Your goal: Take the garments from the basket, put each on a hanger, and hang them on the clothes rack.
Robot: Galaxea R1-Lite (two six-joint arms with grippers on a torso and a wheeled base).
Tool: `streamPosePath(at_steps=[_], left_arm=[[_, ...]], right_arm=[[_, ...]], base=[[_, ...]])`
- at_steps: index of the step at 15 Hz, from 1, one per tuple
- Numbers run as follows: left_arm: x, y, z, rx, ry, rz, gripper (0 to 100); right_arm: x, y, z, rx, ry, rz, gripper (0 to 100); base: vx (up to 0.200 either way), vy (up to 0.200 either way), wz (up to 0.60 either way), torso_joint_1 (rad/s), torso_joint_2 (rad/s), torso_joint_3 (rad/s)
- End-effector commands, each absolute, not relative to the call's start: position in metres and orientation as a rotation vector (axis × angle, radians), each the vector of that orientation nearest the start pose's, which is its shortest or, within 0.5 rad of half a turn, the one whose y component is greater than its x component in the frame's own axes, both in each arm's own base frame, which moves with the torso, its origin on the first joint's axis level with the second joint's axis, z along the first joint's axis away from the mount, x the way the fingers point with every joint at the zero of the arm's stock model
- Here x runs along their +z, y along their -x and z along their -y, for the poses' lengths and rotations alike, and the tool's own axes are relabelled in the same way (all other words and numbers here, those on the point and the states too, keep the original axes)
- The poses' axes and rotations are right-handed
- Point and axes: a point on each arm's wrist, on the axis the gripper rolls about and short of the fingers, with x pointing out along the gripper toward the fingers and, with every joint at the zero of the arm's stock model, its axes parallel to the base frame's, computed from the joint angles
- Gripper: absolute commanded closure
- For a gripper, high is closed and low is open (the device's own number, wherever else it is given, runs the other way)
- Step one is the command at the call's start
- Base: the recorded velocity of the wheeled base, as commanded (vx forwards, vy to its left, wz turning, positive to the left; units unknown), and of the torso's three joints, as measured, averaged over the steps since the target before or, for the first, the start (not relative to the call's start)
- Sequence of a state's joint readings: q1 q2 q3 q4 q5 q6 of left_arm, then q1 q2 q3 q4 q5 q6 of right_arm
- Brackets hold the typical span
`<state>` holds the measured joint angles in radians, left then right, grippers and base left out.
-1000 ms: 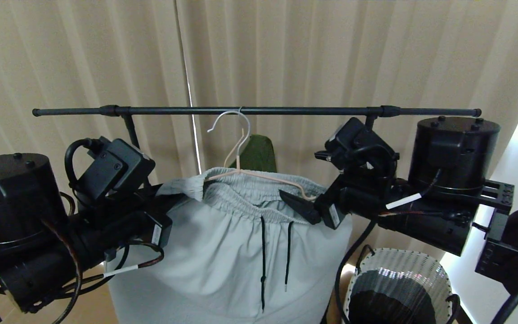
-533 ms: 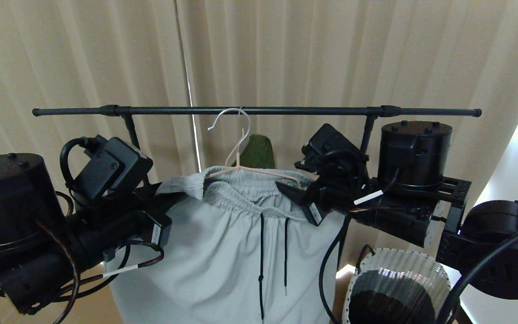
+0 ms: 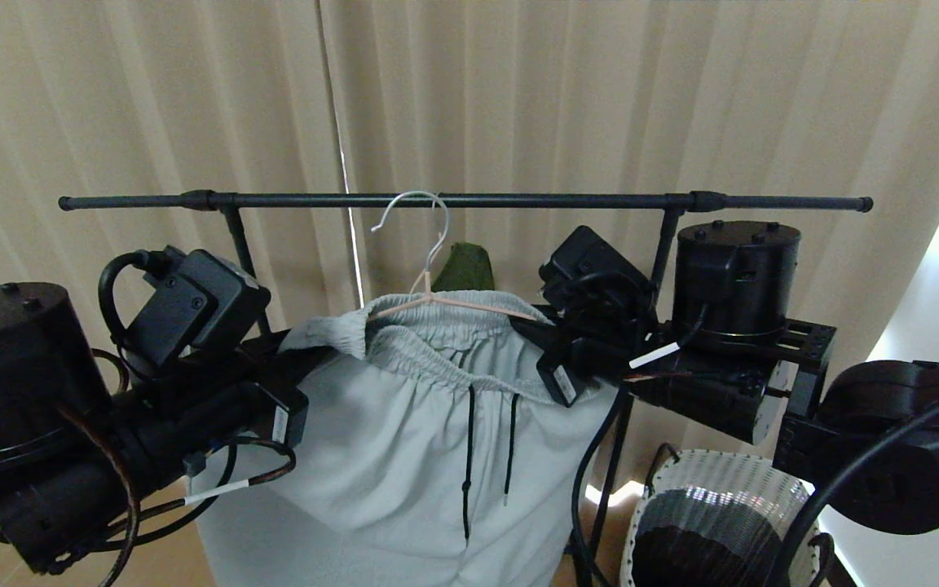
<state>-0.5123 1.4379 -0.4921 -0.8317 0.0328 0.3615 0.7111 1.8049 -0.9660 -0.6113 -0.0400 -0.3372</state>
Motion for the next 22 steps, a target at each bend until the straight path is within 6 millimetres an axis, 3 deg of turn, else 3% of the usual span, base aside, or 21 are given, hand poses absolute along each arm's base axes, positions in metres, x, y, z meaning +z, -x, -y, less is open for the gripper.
streamPosePath(at_steps=[1, 10, 11, 16, 22], left_arm=[[0.187, -0.195, 0.109, -0.495, -0.389, -0.025, 100], [0.188, -0.192, 0.107, -0.494, -0.387, -0.019, 100], [0.188, -0.192, 0.107, -0.494, -0.387, -0.019, 0], [0.191, -0.186, 0.104, -0.515, -0.381, 0.003, 0], [0.187, -0.172, 0.096, -0.538, -0.376, -0.001, 0]], right_arm=[[0.191, -0.259, -0.222, 0.7, 0.406, -0.095, 100], [0.193, -0.258, -0.222, 0.699, 0.404, -0.09, 100], [0.193, -0.258, -0.221, 0.697, 0.404, -0.089, 100], [0.195, -0.26, -0.214, 0.645, 0.405, -0.096, 100], [0.205, -0.26, -0.178, 0.545, 0.395, -0.093, 100]], base=[[0.0, 0.0, 0.0, 0.0, 0.0, 0.0], [0.0, 0.0, 0.0, 0.0, 0.0, 0.0], [0.0, 0.0, 0.0, 0.0, 0.0, 0.0], [0.0, 0.0, 0.0, 0.0, 0.0, 0.0], [0.0, 0.0, 0.0, 0.0, 0.0, 0.0]])
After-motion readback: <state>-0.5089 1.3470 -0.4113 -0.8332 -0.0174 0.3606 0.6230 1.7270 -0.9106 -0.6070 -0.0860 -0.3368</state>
